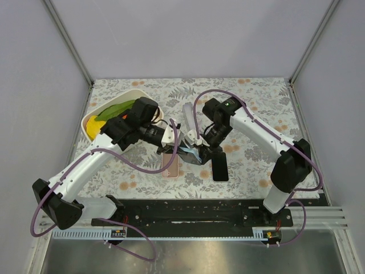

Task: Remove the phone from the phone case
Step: Remove the phone case from the phone.

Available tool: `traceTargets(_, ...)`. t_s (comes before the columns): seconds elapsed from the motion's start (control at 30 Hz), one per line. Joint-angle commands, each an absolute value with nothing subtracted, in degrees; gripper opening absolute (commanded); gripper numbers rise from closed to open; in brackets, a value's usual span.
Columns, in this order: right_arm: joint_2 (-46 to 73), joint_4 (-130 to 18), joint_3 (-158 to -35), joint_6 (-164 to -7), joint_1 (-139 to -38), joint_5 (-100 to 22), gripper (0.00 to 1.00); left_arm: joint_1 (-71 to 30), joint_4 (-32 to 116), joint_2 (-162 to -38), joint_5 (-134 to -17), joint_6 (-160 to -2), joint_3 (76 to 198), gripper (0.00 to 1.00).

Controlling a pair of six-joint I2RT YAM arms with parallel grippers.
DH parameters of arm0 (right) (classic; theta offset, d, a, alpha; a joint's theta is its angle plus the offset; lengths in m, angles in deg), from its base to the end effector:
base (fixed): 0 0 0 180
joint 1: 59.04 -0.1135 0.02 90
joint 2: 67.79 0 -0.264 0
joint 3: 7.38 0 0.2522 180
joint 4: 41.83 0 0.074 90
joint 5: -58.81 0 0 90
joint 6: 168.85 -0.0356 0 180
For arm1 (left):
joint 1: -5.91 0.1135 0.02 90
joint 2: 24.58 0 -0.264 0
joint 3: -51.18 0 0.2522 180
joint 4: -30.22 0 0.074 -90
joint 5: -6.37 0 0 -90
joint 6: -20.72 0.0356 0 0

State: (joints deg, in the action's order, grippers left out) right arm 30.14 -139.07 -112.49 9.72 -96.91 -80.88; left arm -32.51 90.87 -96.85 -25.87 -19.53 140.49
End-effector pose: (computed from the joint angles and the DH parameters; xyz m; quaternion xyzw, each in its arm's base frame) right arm 0.2253 0.2096 0.3095 -0.8100 0.4091 0.3799 0.1795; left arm 0.1756 -0.1777 0.3747 0.6966 0.4458 -0.4077 0.3870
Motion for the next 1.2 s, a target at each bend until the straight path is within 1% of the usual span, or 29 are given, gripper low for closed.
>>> traceTargets(0.0,29.41,-152.36,-119.49,11.24,-98.16,-94.47,0.0,-35.22,93.99,-97.8,-25.27,-17.08,137.54,0.0)
traceTargets(0.1,29.59,-151.65,-119.93,10.36,-98.07,-94.03,0.0,-35.22,94.07,-97.62,-26.14,-17.34,137.54,0.0)
traceTargets(0.23,29.15,-148.15,-119.41,5.45,-97.45,-92.98,0.0,-34.79,93.38,-97.01,-28.25,-19.0,137.8,0.0)
traceTargets(0.27,28.63,-146.83,-118.62,2.82,-97.02,-93.15,0.01,-34.26,93.2,-96.74,-27.99,-19.88,137.72,0.0)
traceTargets(0.37,26.52,-140.07,-116.07,-5.18,-95.61,-92.54,0.1,-31.81,91.18,-96.39,-26.86,-23.3,137.63,0.0)
traceTargets(0.4,25.64,-137.09,-114.85,-8.68,-95.34,-92.01,0.18,-30.67,90.83,-96.3,-26.33,-24.19,137.63,0.0)
traceTargets(0.43,24.42,-134.45,-113.27,-11.33,-95.08,-91.57,0.24,-29.7,90.39,-96.21,-25.71,-25.15,137.72,0.0)
traceTargets(0.6,17.3,-116.09,-104.39,-29.25,-93.06,-87.62,0.48,-24.69,88.02,-95.07,-23.25,-30.6,137.81,0.0)
traceTargets(0.7,12.99,-104.66,-99.12,-38.04,-92.0,-86.3,0.71,-21.7,82.93,-93.41,-22.46,-37.35,136.58,0.0)
traceTargets(0.8,9.65,-93.69,-93.24,-46.04,-92.0,-84.64,0.85,-20.2,77.57,-92.43,-22.89,-44.65,135.96,0.0)
traceTargets(0.93,7.97,-82.94,-89.96,-56.24,-92.0,-81.03,0.87,-19.93,70.36,-92.17,-25.17,-57.39,136.22,0.0)
traceTargets(1.07,9.02,-76.26,-88.99,-63.28,-92.0,-79.53,0.88,-19.93,62.8,-92.61,-26.58,-67.85,136.22,0.0)
traceTargets(1.17,10.07,-73.78,-88.73,-65.49,-92.0,-79.96,0.88,-19.67,57.09,-92.87,-27.29,-73.75,136.05,0.0)
